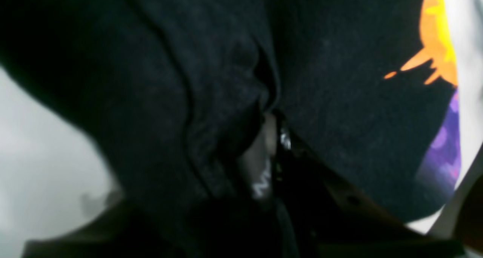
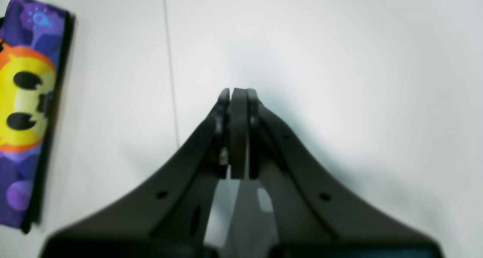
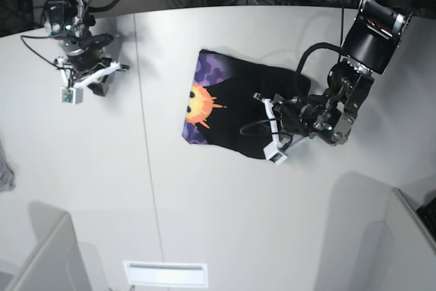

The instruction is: Fold the T-shirt properly

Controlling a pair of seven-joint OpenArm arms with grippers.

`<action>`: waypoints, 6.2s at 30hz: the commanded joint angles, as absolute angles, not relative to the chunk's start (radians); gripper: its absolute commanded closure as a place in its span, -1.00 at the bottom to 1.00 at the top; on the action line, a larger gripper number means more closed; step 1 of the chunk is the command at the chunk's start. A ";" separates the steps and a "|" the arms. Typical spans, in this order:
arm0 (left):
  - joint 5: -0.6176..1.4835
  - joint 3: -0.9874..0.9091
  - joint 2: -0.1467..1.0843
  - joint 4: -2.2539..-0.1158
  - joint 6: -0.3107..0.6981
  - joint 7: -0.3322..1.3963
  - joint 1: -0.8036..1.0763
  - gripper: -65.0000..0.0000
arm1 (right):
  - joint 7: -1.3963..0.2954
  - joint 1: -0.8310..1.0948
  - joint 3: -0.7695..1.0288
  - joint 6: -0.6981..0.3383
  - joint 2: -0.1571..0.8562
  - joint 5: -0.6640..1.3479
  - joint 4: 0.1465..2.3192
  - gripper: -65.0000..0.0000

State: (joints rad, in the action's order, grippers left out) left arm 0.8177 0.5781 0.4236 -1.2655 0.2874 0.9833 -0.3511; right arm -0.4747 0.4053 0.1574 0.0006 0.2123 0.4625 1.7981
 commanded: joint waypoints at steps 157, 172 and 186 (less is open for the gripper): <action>0.429 -0.621 0.443 -1.880 0.698 0.374 0.952 1.00 | -0.453 0.808 -0.022 0.004 0.143 0.343 2.012 1.00; 0.177 -0.087 0.377 -1.515 0.698 0.364 0.880 1.00 | -0.545 0.866 -0.116 -0.001 0.139 0.344 1.607 1.00; -0.044 0.263 0.047 -0.326 0.306 -0.216 0.417 1.00 | -0.159 0.483 -0.277 -0.549 0.217 0.343 0.651 1.00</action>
